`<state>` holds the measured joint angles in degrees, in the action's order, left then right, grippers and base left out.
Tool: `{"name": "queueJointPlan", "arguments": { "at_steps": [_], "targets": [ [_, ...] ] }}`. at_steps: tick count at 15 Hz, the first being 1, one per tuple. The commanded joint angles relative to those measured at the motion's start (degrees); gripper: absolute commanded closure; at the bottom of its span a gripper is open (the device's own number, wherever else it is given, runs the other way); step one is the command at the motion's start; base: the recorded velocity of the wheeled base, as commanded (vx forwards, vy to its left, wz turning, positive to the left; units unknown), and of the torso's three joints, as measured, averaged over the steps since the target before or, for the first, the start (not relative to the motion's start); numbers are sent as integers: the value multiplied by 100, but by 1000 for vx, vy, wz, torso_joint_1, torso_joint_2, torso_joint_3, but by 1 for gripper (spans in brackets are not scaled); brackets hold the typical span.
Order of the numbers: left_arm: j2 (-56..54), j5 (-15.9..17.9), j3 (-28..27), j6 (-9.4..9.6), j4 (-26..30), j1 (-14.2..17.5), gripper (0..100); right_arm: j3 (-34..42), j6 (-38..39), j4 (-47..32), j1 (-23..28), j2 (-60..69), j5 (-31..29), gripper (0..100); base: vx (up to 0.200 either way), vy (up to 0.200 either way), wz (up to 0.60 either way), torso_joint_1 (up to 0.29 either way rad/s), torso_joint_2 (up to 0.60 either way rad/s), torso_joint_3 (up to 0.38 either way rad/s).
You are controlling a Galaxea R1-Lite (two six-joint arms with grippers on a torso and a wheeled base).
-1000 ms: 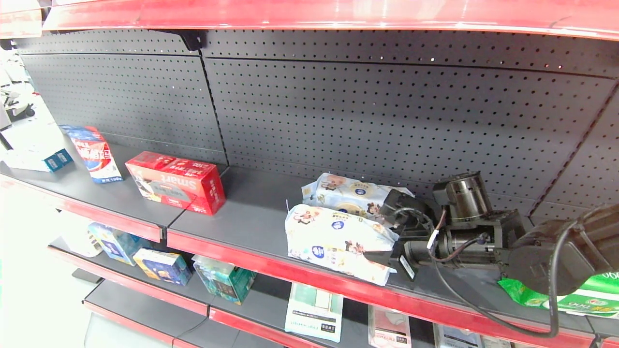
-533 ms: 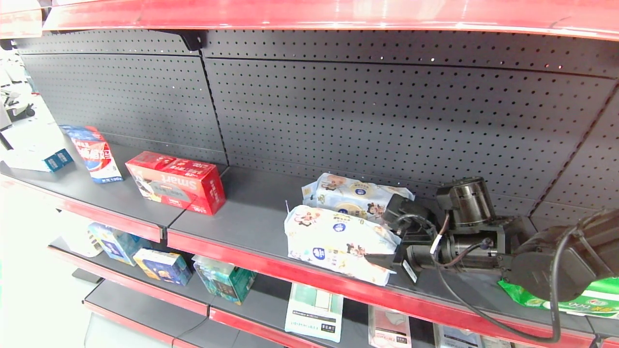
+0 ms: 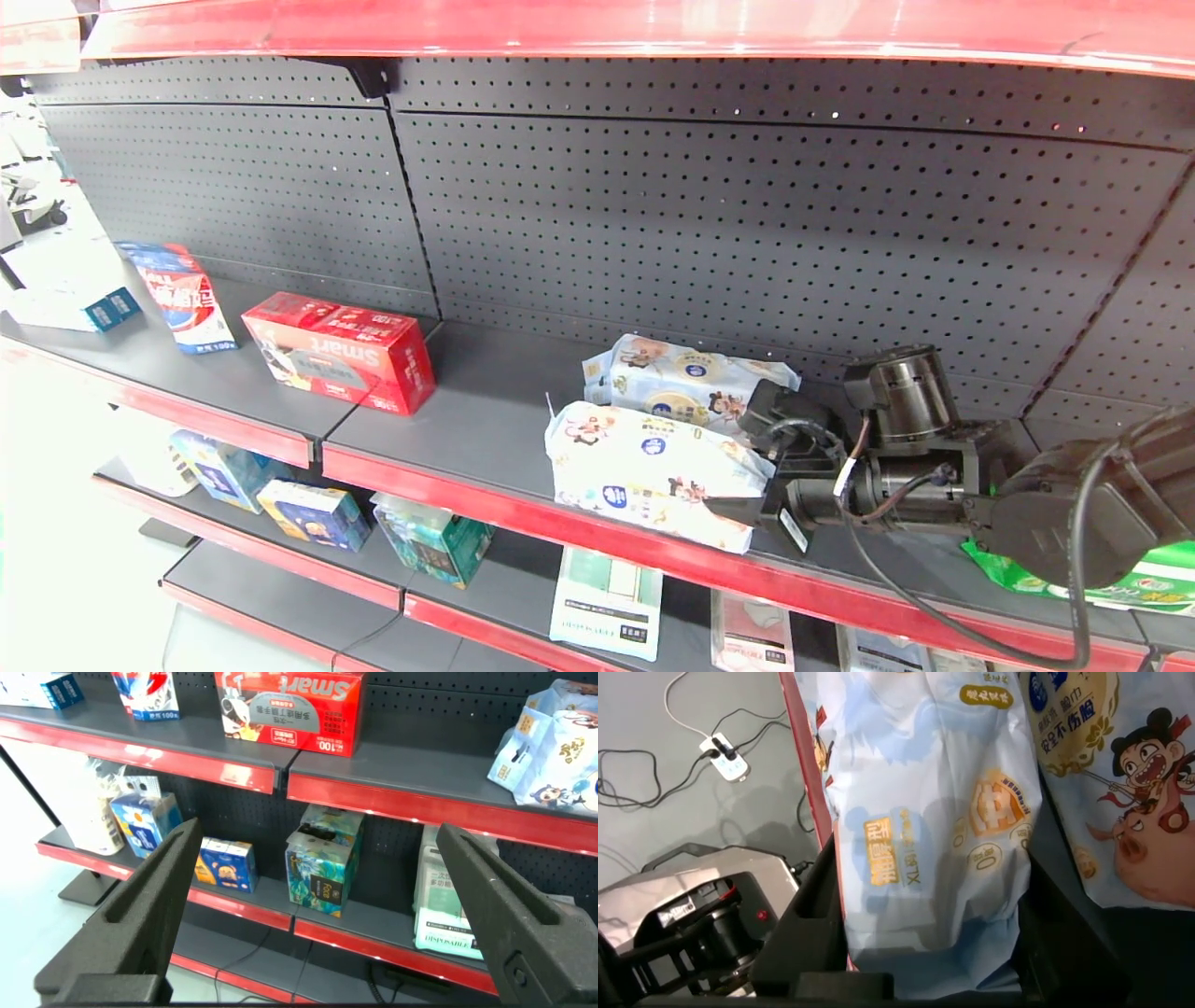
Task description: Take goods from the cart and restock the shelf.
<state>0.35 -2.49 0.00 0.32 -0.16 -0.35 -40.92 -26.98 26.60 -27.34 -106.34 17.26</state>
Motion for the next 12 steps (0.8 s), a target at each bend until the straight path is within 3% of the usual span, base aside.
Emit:
{"name": "queueJointPlan", "arguments": {
  "at_steps": [1,12],
  "targets": [
    [9,-6,0,-5,-2,0,0,-12,-44,3,-25,-1,23,100,0,0,0,0,0,0],
    [9,3,0,-5,-2,0,0,32,-132,3,-52,-10,199,100,0,0,0,0,0,0]
  ]
}}
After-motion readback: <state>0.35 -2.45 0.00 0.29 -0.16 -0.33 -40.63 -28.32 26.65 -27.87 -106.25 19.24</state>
